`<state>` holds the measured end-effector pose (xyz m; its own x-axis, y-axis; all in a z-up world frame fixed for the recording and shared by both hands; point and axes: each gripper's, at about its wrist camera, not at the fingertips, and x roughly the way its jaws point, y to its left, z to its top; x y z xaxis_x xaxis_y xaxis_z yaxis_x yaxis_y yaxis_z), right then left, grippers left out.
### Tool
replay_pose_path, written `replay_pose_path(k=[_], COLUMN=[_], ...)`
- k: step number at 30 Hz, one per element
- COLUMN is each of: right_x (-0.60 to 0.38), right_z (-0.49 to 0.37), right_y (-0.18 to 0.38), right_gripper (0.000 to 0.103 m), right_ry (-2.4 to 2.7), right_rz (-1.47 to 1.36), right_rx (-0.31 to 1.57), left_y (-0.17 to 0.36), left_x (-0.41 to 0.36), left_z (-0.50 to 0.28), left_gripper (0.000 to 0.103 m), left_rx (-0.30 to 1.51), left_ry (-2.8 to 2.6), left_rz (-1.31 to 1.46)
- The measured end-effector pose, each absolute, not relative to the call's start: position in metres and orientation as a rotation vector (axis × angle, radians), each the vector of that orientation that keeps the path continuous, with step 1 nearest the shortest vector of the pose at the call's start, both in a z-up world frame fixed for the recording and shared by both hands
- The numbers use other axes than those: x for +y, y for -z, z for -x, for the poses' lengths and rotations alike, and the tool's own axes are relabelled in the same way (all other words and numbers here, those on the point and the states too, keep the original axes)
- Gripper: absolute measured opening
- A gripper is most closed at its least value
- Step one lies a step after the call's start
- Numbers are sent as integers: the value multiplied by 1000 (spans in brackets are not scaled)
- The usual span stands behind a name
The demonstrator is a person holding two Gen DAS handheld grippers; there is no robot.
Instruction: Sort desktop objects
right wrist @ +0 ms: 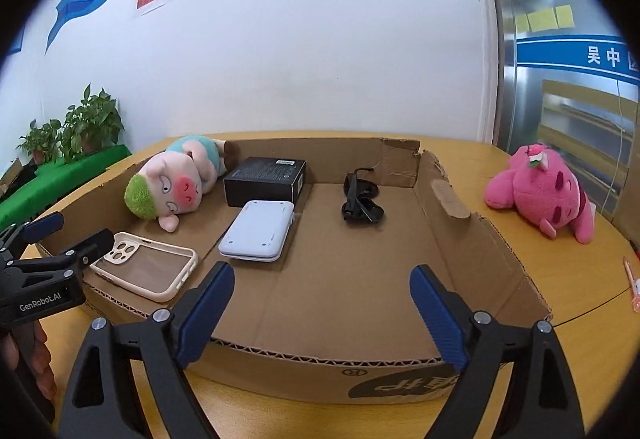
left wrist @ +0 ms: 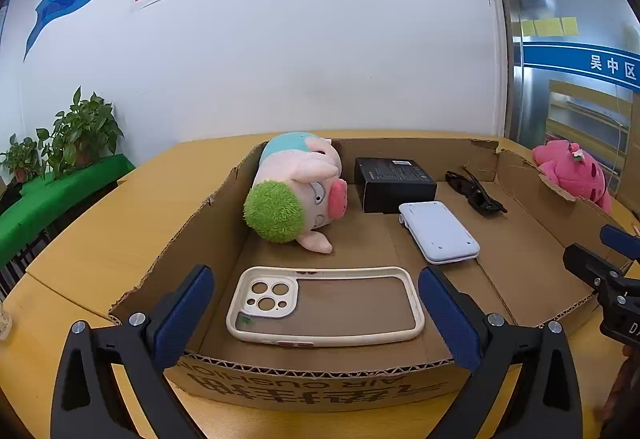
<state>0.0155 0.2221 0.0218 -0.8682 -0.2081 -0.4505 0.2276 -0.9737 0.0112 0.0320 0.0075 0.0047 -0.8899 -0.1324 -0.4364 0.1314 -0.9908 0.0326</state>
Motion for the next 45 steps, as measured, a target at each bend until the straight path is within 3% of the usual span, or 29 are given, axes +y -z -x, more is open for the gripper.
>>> replay_pose_path(k=[6,8,45], right_x=[218,217,217], right_z=[-15,-14,-11], right_y=[-21,-20,-20], right_gripper=[96,102,102], right_ry=[2843,2834,2828], right_rz=[-683,-686,-684], right_rx=[61,60,59], left_y=[-4,-4,-5], left_x=[8,9,9], left_z=[-33,-33,-34], left_gripper=[103,103,103], left_rx=[-5,-7,-3], left_ry=[2925,2922,2920], left_rz=[-676,-678,-678])
